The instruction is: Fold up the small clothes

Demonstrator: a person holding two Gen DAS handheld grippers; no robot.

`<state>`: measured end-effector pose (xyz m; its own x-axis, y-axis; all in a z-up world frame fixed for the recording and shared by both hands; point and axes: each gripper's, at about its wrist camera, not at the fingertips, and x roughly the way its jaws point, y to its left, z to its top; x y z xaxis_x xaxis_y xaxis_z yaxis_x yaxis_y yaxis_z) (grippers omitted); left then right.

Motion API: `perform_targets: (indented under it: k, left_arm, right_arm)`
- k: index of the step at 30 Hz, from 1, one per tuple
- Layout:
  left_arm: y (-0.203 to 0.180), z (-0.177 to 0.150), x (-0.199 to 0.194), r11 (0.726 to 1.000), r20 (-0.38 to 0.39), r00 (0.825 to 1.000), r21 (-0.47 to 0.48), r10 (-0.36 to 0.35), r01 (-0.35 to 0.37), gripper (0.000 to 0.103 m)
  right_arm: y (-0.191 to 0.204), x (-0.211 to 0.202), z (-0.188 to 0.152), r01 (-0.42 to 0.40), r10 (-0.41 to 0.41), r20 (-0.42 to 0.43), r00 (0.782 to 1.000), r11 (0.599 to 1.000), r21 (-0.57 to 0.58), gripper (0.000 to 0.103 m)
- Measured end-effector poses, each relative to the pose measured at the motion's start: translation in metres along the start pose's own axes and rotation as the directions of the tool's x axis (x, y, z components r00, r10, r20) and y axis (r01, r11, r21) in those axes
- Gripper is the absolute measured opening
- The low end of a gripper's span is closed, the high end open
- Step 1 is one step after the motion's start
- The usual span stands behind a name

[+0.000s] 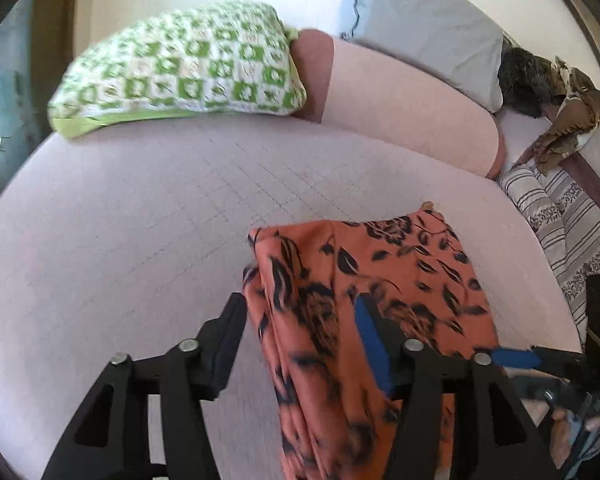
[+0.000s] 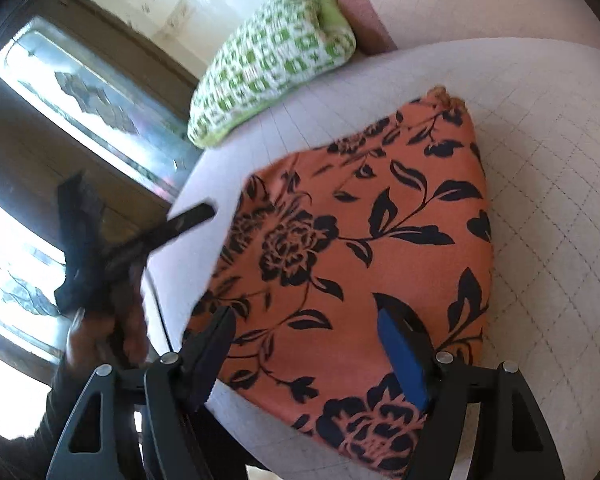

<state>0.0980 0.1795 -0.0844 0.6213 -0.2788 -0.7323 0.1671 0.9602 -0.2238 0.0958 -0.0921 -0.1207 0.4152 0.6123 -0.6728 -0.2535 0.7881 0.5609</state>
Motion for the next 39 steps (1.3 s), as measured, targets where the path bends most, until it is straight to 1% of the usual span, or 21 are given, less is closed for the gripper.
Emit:
perform_targets:
  k: [1, 3, 4, 5, 6, 7, 8, 9, 11, 13, 15, 17, 19, 21, 23, 25, 27, 31, 35, 38, 39]
  left_arm:
    - [-0.006, -0.009, -0.012, 1.000, 0.010, 1.000, -0.009, -0.006, 0.006, 0.060]
    - [-0.013, -0.030, -0.026, 1.000, 0.021, 1.000, -0.028, 0.000, 0.001, 0.065]
    - [-0.017, -0.042, -0.023, 1.000, -0.005, 1.000, -0.013, 0.028, -0.028, 0.065]
    - [-0.015, -0.054, -0.013, 0.997, -0.048, 0.995, 0.001, 0.082, -0.082, 0.065]
    - [-0.015, -0.059, 0.001, 0.993, -0.095, 0.988, 0.008, 0.117, -0.117, 0.061]
    - [-0.012, -0.068, 0.015, 0.991, -0.149, 0.980, 0.012, 0.131, -0.131, 0.058]
    - [-0.007, -0.077, 0.024, 0.993, -0.179, 0.977, -0.010, 0.115, -0.119, 0.058]
    - [-0.006, -0.078, 0.023, 0.993, -0.167, 0.980, -0.024, 0.110, -0.116, 0.058]
    - [-0.010, -0.074, 0.019, 0.992, -0.155, 0.980, -0.006, 0.125, -0.127, 0.056]
    - [-0.013, -0.067, 0.012, 0.993, -0.156, 0.982, -0.016, 0.109, -0.113, 0.056]
    - [-0.019, -0.061, -0.002, 0.994, -0.114, 0.987, -0.005, 0.111, -0.113, 0.056]
    - [-0.026, -0.052, -0.018, 0.991, -0.067, 0.988, 0.017, 0.136, -0.135, 0.056]
    - [-0.031, -0.043, -0.028, 0.990, -0.033, 0.990, 0.025, 0.140, -0.139, 0.056]
    - [-0.038, -0.030, -0.030, 0.987, -0.007, 0.988, 0.031, 0.155, -0.155, 0.062]
    - [-0.045, -0.019, -0.024, 0.985, 0.005, 0.985, 0.029, 0.172, -0.172, 0.065]
    - [-0.049, -0.014, -0.015, 0.981, -0.015, 0.981, 0.024, 0.193, -0.192, 0.065]
    - [-0.053, -0.011, -0.003, 0.981, -0.031, 0.980, 0.016, 0.196, -0.195, 0.065]
    - [-0.056, -0.008, 0.012, 0.977, -0.054, 0.976, 0.022, 0.211, -0.210, 0.065]
    - [-0.053, -0.008, 0.019, 0.976, -0.065, 0.973, 0.014, 0.219, -0.219, 0.065]
    - [-0.048, -0.011, 0.035, 0.971, -0.086, 0.968, 0.021, 0.238, -0.237, 0.065]
    - [-0.046, -0.013, 0.041, 0.968, -0.100, 0.963, 0.026, 0.251, -0.250, 0.065]
  right_arm:
    - [-0.003, 0.002, -0.004, 0.005, -0.005, -0.011, 1.000, 1.000, 0.013, 0.078]
    - [-0.017, 0.011, -0.011, 0.000, 0.003, -0.052, 0.999, 0.998, 0.055, 0.078]
    - [-0.019, 0.010, -0.010, -0.011, 0.014, -0.043, 0.999, 0.998, 0.068, 0.078]
    - [-0.019, 0.004, -0.009, -0.023, 0.026, -0.027, 0.999, 0.996, 0.090, 0.078]
    - [-0.017, -0.002, -0.008, -0.032, 0.034, -0.012, 0.999, 0.994, 0.103, 0.078]
    - [-0.013, -0.009, -0.006, -0.047, 0.046, 0.009, 0.999, 0.993, 0.105, 0.078]
    - [-0.010, -0.014, -0.006, -0.056, 0.054, 0.021, 0.998, 0.994, 0.095, 0.078]
    - [-0.009, -0.017, -0.006, -0.059, 0.057, 0.022, 0.998, 0.994, 0.089, 0.078]
    - [-0.017, -0.013, -0.010, -0.038, 0.040, -0.013, 0.999, 0.993, 0.112, 0.080]
    - [-0.031, -0.004, -0.015, -0.034, 0.043, -0.055, 0.998, 0.987, 0.160, 0.080]
    - [-0.028, -0.017, -0.017, -0.070, 0.072, -0.007, 0.997, 0.983, 0.168, 0.080]
    - [-0.021, -0.029, -0.018, -0.094, 0.091, 0.033, 0.995, 0.987, 0.131, 0.080]
    - [-0.023, -0.037, -0.018, -0.079, 0.073, 0.054, 0.996, 0.988, 0.129, 0.080]
    - [-0.033, -0.043, -0.018, -0.061, 0.050, 0.075, 0.996, 0.986, 0.154, 0.080]
    - [-0.046, -0.047, -0.014, -0.020, 0.004, 0.092, 0.996, 0.983, 0.183, 0.080]
    - [-0.060, -0.047, -0.009, 0.021, -0.041, 0.087, 0.995, 0.975, 0.221, 0.080]
    - [-0.074, -0.045, -0.004, 0.068, -0.090, 0.077, 0.993, 0.967, 0.247, 0.080]
    - [-0.087, -0.036, 0.010, 0.081, -0.102, 0.064, 0.993, 0.961, 0.264, 0.080]
    - [-0.086, -0.020, 0.023, 0.086, -0.101, 0.055, 0.993, 0.968, 0.237, 0.080]
    - [-0.086, 0.001, 0.024, 0.113, -0.115, -0.002, 0.993, 0.970, 0.215, 0.079]
    - [-0.085, 0.011, 0.023, 0.132, -0.127, -0.041, 0.991, 0.972, 0.194, 0.064]
